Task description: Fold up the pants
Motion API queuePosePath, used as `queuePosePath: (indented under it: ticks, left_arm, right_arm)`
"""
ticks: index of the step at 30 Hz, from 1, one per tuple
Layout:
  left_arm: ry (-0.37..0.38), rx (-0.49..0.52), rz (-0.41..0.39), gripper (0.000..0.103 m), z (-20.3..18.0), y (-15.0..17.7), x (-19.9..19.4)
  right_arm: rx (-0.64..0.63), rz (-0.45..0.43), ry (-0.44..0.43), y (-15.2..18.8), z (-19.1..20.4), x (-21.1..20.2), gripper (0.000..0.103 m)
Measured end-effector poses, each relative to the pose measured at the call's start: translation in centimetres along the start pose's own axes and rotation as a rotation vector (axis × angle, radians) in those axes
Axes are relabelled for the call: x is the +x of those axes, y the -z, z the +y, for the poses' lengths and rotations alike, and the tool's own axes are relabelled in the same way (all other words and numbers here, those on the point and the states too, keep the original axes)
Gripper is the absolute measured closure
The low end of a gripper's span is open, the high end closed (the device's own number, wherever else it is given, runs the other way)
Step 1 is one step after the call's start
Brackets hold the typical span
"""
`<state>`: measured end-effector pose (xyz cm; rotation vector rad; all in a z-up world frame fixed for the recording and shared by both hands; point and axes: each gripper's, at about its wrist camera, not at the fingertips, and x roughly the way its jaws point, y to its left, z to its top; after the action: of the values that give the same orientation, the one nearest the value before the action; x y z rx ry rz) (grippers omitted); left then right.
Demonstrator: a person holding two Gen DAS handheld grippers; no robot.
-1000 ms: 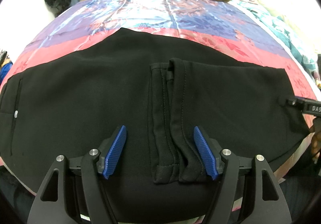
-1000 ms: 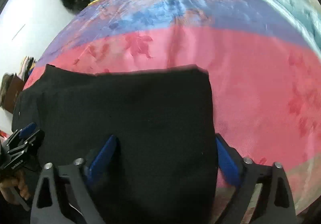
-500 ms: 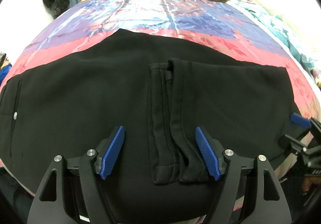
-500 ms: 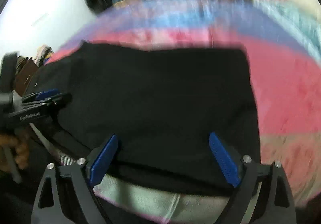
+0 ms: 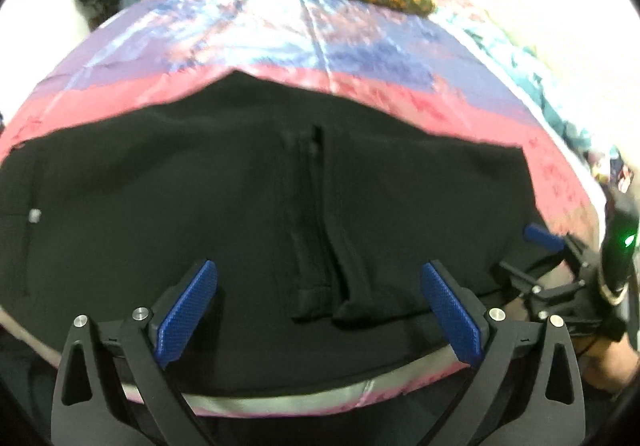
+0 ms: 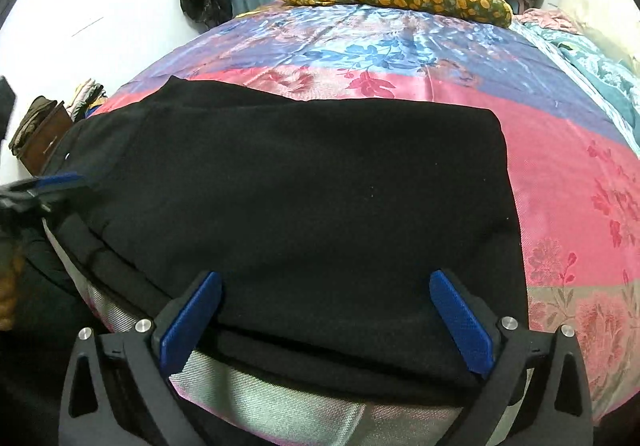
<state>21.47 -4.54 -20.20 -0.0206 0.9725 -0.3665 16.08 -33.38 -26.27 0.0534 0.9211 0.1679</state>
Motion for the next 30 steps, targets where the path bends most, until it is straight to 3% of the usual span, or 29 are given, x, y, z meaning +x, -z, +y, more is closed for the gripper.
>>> queuePosePath:
  ticks: [9,14,21,30]
  left_arm:
    - [-0.117,-0.291,-0.034,0.001,8.2,0.8,-1.9]
    - [-0.19,-0.39,-0.055,0.001,10.3,1.5,-1.8]
    - [-0.264,-0.339,-0.03,0.001,9.5,1.7,-0.4]
    - [-0.374,-0.192,0.008,0.0,7.9,2.7,0.3]
  right_arm:
    - [-0.003,-0.01,0.014,0.2,0.1,0.0,0.0]
    - [-0.001,-0.015,0.022,0.2,0.1,0.0,0.0]
    - [0.003,-0.019,0.024,0.2,0.1,0.1,0.0]
    - [0.003,-0.015,0.022,0.2,0.0,0.0,0.0]
